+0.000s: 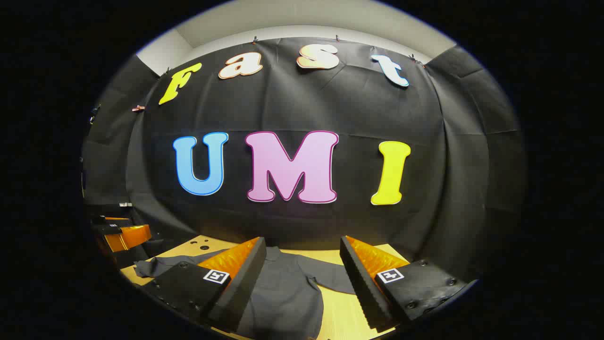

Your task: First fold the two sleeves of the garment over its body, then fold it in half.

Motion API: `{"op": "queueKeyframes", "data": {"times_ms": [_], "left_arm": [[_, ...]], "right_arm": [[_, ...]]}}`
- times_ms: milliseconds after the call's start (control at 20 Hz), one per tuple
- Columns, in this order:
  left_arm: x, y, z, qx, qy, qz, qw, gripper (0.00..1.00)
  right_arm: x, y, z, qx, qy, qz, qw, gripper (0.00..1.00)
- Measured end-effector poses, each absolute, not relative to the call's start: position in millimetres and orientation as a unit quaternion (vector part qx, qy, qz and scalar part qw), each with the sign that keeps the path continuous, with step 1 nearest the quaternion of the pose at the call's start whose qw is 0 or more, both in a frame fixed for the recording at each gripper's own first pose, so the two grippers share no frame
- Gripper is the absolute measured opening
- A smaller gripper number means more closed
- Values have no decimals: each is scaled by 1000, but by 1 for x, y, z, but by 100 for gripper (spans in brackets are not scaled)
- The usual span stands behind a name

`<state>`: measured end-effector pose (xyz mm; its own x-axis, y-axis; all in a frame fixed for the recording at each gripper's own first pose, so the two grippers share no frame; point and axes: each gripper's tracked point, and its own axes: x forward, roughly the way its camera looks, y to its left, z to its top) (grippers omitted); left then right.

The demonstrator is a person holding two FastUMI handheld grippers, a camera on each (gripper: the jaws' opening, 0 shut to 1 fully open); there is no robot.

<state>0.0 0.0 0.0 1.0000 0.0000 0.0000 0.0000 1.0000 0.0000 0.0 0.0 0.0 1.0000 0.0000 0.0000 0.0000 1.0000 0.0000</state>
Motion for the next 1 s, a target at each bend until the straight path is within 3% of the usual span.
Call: {"op": "queueKeyframes", "data": {"times_ms": [350,1000], "left_arm": [[9,13,-10,19,-3,29,999,96],[7,4,-37,24,28,18,999,96]], "right_arm": [[9,-5,-11,12,13,11,1000,97],[36,-20,-44,20,53,5,998,98]]}}
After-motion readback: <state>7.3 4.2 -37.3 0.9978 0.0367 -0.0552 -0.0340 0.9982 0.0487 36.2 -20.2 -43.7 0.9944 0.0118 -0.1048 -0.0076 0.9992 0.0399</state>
